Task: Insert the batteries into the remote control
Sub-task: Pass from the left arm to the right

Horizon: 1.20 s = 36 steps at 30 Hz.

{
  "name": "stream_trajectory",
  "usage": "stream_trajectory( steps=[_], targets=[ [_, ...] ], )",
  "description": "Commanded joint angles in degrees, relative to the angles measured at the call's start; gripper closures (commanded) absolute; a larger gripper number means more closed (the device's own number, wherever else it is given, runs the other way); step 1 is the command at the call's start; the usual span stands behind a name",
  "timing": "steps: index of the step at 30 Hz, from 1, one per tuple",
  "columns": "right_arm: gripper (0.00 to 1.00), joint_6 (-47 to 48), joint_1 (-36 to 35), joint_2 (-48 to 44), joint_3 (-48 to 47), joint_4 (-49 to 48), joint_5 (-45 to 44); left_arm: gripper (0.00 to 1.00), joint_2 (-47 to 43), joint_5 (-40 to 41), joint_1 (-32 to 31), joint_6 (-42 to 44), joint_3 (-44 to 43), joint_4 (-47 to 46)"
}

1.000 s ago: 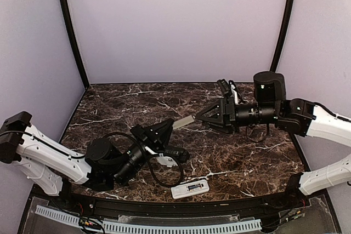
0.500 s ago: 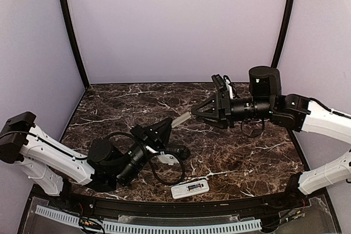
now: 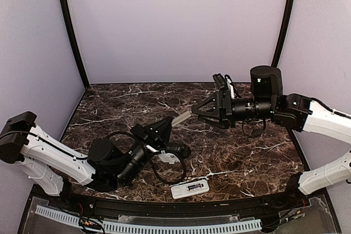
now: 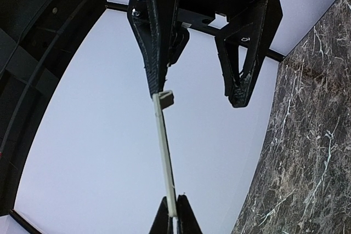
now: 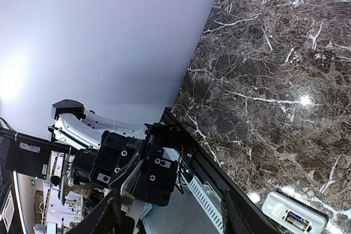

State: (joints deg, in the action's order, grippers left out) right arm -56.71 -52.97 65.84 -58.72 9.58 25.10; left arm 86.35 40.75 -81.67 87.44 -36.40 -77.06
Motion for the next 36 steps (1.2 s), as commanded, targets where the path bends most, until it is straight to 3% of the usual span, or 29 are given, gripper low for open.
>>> stream_trajectory(
  steps=[1,18,22,26,30,36],
  targets=[
    [0.4,0.9,-0.5,-1.1,-1.9,-0.6,-0.7,1.0,0.6,-0.5,-0.3,0.9,-1.0,-4.1],
    [0.39,-1.3,0.2,-1.6,-2.4,1.5,-2.9,1.0,0.3,0.8,-0.3,1.6,-1.5,-6.0],
    [0.51,-0.6,0.2,0.8,-3.9,1.0,-0.6,1.0,1.7,0.6,-0.3,3.1,-2.8,-7.4],
    [0.53,0.4,0.2,3.4,-6.0,1.0,2.7,1.0,2.3,0.3,-0.3,3.5,-3.2,-7.5],
    [0.64,0.6,0.1,4.8,-6.6,1.0,4.7,1.0,2.3,0.4,-0.2,3.5,-3.4,-7.3],
    [0.66,-0.2,0.1,4.3,-5.6,2.1,5.3,1.0,2.4,0.9,0.0,3.9,-3.5,-7.2]
  ],
)
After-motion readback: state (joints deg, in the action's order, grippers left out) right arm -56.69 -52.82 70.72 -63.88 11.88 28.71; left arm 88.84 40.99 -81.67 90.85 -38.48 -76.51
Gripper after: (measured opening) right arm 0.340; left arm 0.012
